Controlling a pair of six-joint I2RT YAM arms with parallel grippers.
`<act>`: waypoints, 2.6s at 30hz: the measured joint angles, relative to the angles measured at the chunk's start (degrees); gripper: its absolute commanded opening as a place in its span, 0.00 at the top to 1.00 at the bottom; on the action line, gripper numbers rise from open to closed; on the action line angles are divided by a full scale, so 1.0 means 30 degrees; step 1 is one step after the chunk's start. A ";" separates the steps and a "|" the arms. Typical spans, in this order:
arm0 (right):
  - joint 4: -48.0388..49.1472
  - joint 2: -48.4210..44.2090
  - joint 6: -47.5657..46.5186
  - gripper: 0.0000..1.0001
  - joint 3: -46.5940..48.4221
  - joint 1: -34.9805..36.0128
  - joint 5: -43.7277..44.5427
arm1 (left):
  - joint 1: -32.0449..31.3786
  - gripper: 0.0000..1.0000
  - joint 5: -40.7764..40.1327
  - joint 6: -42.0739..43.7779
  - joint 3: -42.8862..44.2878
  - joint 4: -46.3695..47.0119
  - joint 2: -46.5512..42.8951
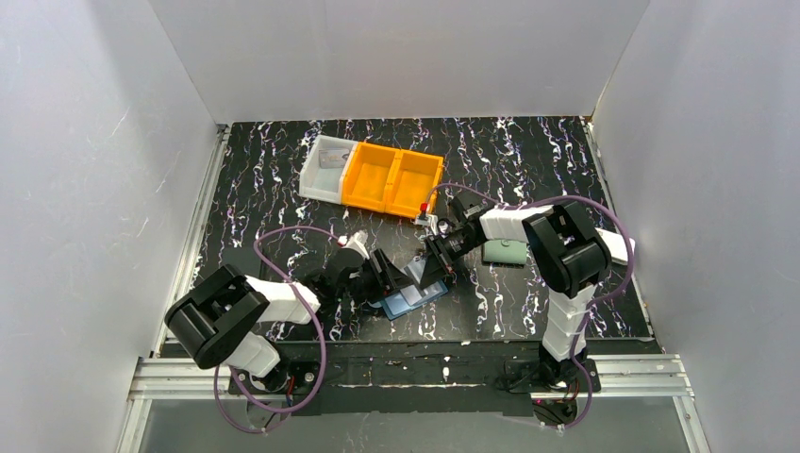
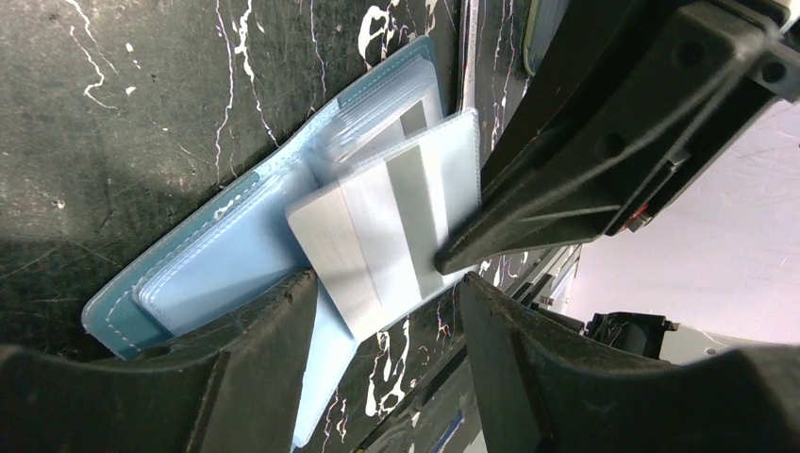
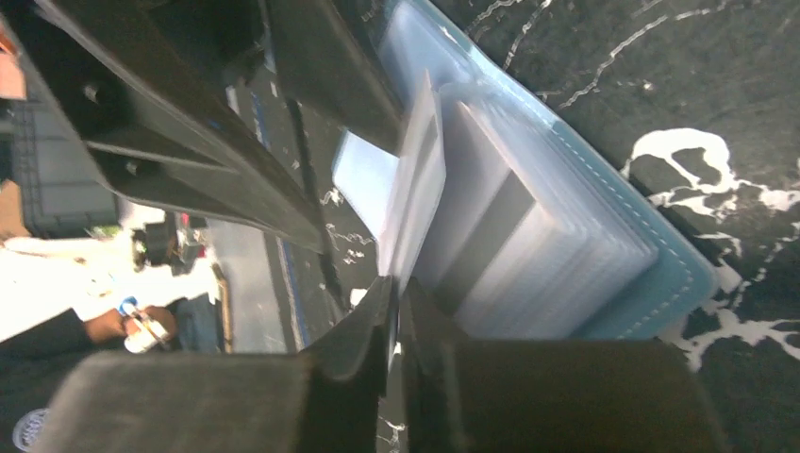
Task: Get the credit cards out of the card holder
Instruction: Remove the credit card from the card holder.
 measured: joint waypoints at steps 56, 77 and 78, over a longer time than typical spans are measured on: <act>0.1158 -0.0393 0.1384 0.82 -0.0889 -0.1508 -0.3228 | 0.0991 1.00 0.1596 -0.3650 -0.2994 1.2488 0.3942; -0.1515 0.0393 -0.1107 0.99 0.0109 -0.1792 -0.0255 | 0.2331 1.00 0.3075 -0.2739 -0.4291 1.2786 0.4524; -0.1545 0.0393 -0.1122 0.99 0.0117 -0.1792 -0.0219 | 0.2419 1.00 0.3191 -0.2739 -0.4364 1.2786 0.4524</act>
